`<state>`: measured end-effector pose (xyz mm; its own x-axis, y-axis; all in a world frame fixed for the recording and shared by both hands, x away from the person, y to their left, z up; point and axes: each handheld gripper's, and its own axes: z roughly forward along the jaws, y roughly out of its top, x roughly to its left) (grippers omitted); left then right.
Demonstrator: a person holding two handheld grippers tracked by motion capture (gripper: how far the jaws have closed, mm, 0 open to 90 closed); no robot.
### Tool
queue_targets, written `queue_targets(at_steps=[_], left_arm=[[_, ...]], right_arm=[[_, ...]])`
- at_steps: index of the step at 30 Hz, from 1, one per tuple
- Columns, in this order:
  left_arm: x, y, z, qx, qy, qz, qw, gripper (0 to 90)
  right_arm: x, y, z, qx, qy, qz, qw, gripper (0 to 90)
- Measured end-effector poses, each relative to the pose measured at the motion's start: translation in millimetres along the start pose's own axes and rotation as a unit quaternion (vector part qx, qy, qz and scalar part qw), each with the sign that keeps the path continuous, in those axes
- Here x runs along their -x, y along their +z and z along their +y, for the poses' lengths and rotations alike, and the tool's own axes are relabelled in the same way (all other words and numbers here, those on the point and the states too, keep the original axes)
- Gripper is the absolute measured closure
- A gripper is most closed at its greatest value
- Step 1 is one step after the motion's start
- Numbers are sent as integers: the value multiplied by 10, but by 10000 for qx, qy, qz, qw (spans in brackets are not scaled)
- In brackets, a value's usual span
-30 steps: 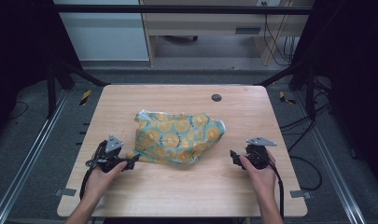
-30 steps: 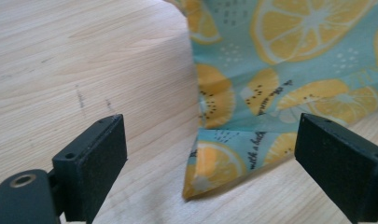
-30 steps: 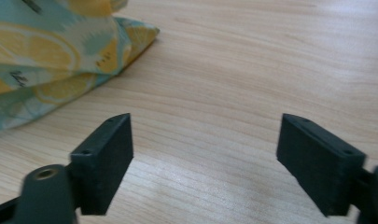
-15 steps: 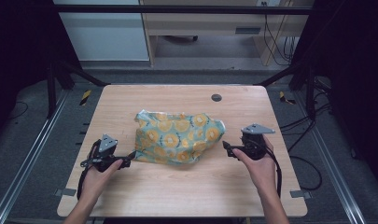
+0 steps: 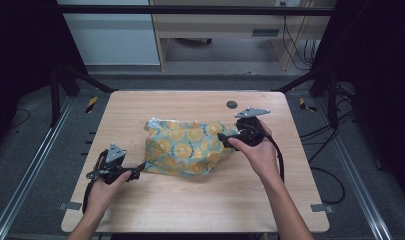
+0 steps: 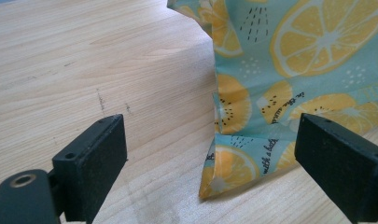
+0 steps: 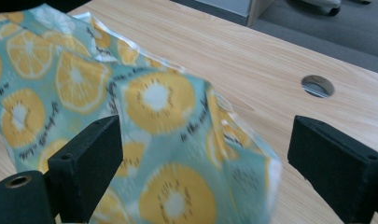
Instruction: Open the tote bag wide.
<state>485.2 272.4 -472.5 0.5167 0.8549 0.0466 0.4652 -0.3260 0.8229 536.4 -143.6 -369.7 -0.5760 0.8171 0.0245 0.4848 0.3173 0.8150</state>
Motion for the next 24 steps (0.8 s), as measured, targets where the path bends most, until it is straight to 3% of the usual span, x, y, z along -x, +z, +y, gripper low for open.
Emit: queue_targets(at_steps=[7, 16, 17, 18, 20, 21, 24], left_arm=[[-3, 6, 1, -20, 10, -11, 10000, 93], [-2, 12, 2, -35, 30, -38, 10000, 97], [-2, 12, 2, -36, 33, -38, 10000, 98], [-1, 13, 3, -37, 33, -38, 10000, 99], [-3, 12, 4, -35, 36, -32, 10000, 99], [-3, 12, 4, -35, 36, -32, 10000, 99], [-6, 12, 3, -38, 40, -22, 10000, 100]], right_arm=[[-41, 207, 167, -110, 58, 198, 9997, 101], [-73, 416, 171, -364, 52, 327, 9988, 116], [-79, 435, 165, -379, -23, 397, 9985, 187], [-116, 441, 157, -409, -134, 548, 9976, 368], [-145, 433, 148, -387, -314, 557, 9972, 582], [-145, 433, 148, -387, -314, 557, 9972, 582], [-192, 388, 139, -317, -377, 628, 9968, 844]])
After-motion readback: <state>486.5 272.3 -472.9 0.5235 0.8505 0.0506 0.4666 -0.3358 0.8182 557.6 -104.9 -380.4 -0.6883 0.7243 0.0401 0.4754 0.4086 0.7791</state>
